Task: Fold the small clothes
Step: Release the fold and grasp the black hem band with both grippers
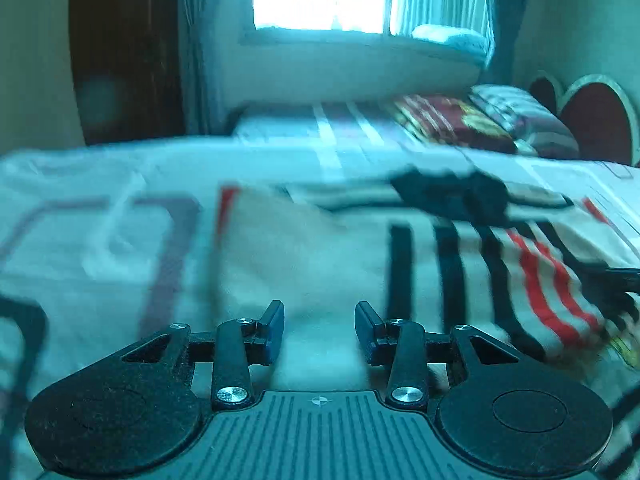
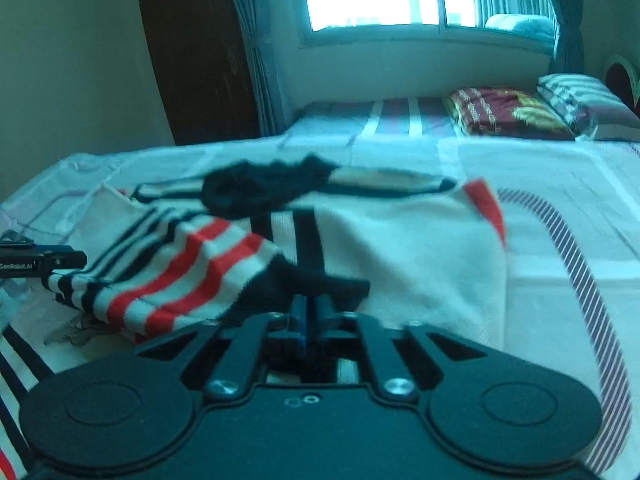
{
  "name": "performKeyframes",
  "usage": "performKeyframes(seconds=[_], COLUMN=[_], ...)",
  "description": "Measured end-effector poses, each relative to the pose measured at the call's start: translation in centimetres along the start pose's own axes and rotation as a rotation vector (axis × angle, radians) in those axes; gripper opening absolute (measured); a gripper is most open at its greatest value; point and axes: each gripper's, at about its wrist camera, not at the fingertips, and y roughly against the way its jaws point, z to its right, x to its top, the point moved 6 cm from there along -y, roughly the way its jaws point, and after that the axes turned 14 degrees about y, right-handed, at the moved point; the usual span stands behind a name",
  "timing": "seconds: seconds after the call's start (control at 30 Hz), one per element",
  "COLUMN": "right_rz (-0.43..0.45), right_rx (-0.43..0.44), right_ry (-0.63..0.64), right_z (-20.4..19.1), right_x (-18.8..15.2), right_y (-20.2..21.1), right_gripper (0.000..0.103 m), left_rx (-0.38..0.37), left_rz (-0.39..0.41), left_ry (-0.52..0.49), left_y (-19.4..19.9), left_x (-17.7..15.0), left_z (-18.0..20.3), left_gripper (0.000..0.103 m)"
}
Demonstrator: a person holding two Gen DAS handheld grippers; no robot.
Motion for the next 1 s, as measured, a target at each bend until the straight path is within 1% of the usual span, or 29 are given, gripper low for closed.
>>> performKeyframes(seconds=[0.07, 0.13, 0.2, 0.27, 0.3, 0.33, 0.37, 0.4, 0.43, 0.47, 0.53, 0.57, 0.6, 0.63, 0.67, 0.7, 0.73, 0.8, 0.83, 0.87, 0.9, 0.93, 1.0], right_rz=[0.037, 0.042, 0.047, -0.016, -0.066, -0.061, -0.058, -0.054, -0.023, 0.003, 0.024, 0.032, 0.03, 0.016, -0.01, -0.036, -0.02, -0.008, -0.009, -0.008, 0.011, 0.042, 0.079], right_rx=[-0.004, 0.01, 0.013, -0.037, -0.065, -0.074, -0.07, -0.061, -0.055, -0.052, -0.027, -0.015, -0.01, -0.025, -0.046, -0.064, -0.058, -0.039, -0.032, -0.03, -0.035, -0.038, -0.022], right_ry=[0.007, -0.016, -0.044, -0.069, -0.068, -0.071, -0.08, -0.082, -0.077, -0.069, -0.065, -0.066, -0.053, -0.035, -0.028, -0.031, -0.047, -0.069, -0.067, -0.076, -0.09, -0.097, -0.111], right_z=[0.1, 0.2, 0.4, 0.8, 1.2, 1.4, 1.6, 1.6, 1.5, 1.5, 1.2, 1.0, 0.8, 0.7, 0.8, 1.1, 1.4, 1.9, 2.0, 2.2, 2.5, 2.7, 2.7], right_x=[0.8, 1.4, 2.1, 2.3, 2.0, 1.9, 2.1, 2.3, 2.6, 2.8, 3.2, 3.3, 3.3, 3.2, 3.1, 2.7, 2.5, 2.3, 2.3, 2.4, 2.6, 2.9, 3.1], right_y=[-0.1, -1.1, -2.1, -4.4, -5.6, -6.0, -6.0, -5.6, -4.9, -4.4, -4.3, -4.4, -4.8, -5.2, -5.8, -6.4, -6.6, -6.4, -6.2, -5.8, -4.9, -3.8, -1.7], right_gripper=[0.02, 0.017, 0.016, 0.015, 0.011, 0.01, 0.01, 0.014, 0.018, 0.018, 0.018, 0.018, 0.017, 0.017, 0.017, 0.013, 0.012, 0.012, 0.012, 0.013, 0.018, 0.02, 0.021], left_rx=[0.01, 0.019, 0.03, 0.053, 0.05, 0.052, 0.047, 0.032, 0.019, 0.021, 0.014, 0.024, 0.059, 0.092, 0.109, 0.145, 0.15, 0.133, 0.139, 0.146, 0.13, 0.109, 0.087], left_rz=[0.006, 0.014, -0.011, -0.043, -0.054, -0.051, -0.061, -0.046, -0.01, -0.004, -0.028, -0.045, -0.052, -0.055, -0.046, -0.049, -0.051, -0.053, -0.04, -0.013, 0.01, 0.042, 0.099], left_ry=[0.016, 0.004, -0.001, 0.007, 0.024, 0.047, 0.073, 0.077, 0.054, 0.038, 0.03, 0.01, -0.024, -0.043, -0.028, -0.01, -0.004, 0.015, 0.001, -0.015, -0.017, -0.022, -0.069], left_y=[-1.2, -2.7, -4.5, -6.2, -6.8, -6.9, -6.7, -6.3, -5.7, -6.0, -7.1, -8.0, -8.9, -9.8, -10.3, -10.5, -10.7, -10.5, -10.0, -9.0, -7.9, -6.4, -3.8], left_x=[1.7, 3.1, 3.9, 4.0, 3.9, 4.0, 4.3, 4.7, 5.2, 5.6, 5.8, 5.8, 5.7, 5.5, 5.4, 5.6, 5.7, 5.8, 5.8, 5.8, 5.8, 5.6, 4.7], left_z=[-0.7, -0.8, -0.9, -1.5, -1.9, -2.3, -2.4, -2.2, -1.7, -1.4, -1.2, -1.1, -1.2, -1.8, -2.5, -3.1, -3.5, -3.9, -3.8, -3.6, -3.3, -2.8, -1.3], left_gripper=[0.04, 0.04, 0.04, 0.04, 0.046, 0.049, 0.049, 0.049, 0.05, 0.05, 0.05, 0.05, 0.05, 0.053, 0.06, 0.08, 0.083, 0.083, 0.083, 0.082, 0.082, 0.082, 0.082])
